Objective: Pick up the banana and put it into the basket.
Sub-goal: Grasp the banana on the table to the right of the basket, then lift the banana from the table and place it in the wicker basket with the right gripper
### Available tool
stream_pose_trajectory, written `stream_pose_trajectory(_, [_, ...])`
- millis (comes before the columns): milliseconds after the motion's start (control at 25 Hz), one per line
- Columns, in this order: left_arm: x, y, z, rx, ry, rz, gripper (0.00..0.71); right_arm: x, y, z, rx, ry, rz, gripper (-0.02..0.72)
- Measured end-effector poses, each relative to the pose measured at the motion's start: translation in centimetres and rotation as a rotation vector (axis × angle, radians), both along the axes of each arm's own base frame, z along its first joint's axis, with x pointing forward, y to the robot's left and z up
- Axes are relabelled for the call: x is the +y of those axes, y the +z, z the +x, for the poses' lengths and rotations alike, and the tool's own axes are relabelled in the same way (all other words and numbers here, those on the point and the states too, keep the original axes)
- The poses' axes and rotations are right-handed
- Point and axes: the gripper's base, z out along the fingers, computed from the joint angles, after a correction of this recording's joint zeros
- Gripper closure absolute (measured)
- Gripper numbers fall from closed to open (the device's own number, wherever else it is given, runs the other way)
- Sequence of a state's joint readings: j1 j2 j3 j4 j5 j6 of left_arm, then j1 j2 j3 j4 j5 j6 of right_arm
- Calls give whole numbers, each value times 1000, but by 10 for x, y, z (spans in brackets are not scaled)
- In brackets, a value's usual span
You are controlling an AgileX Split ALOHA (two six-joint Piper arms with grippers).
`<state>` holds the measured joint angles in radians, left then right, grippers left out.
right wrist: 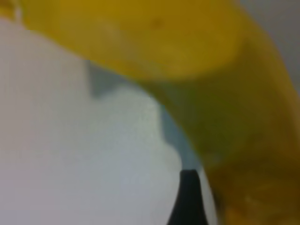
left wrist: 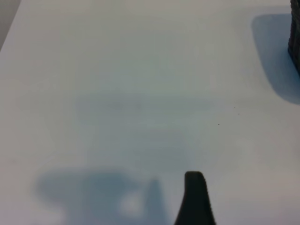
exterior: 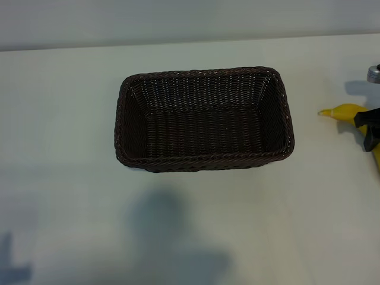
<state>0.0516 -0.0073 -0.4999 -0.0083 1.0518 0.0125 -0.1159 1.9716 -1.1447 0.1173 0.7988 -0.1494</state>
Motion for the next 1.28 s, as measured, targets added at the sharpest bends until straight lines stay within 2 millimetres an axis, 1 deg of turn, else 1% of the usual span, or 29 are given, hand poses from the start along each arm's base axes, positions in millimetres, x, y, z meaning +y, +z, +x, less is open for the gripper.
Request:
stream_pose_trajectory(40, [0, 0, 0, 0, 0, 0, 147, 0, 0, 0, -2, 0, 0, 138])
stream_pose_trajectory(120, [0, 0, 0, 0, 0, 0, 147, 0, 0, 0, -4, -1, -1, 192])
stream_pose_trajectory(200, [0, 0, 0, 0, 0, 0, 147, 0, 0, 0, -4, -1, -1, 285])
stream_pose_trajectory(400, [0, 0, 0, 0, 0, 0, 147, 0, 0, -1, 12, -2, 2, 285])
stream_pose_trajectory(520, [0, 0, 0, 0, 0, 0, 147, 0, 8, -3, 8, 1, 2, 285])
stream_pose_trajectory(640, [0, 0, 0, 0, 0, 0, 147, 1, 28, -5, -34, 2, -1, 285])
stream_pose_trajectory(840, [0, 0, 0, 0, 0, 0, 147, 3, 81, -8, -81, 12, 9, 285])
stream_pose_trajectory(960, [0, 0, 0, 0, 0, 0, 147, 4, 106, -8, -64, 19, 31, 285])
stream_pose_trajectory(1080, [0, 0, 0, 0, 0, 0, 147, 6, 121, -5, -63, 20, 55, 285])
stream_pose_trajectory(1160, [0, 0, 0, 0, 0, 0, 147, 9, 126, -3, -65, 29, 61, 285])
stream_pose_trajectory(1280, [0, 0, 0, 0, 0, 0, 147, 22, 135, 3, -84, 60, 62, 285])
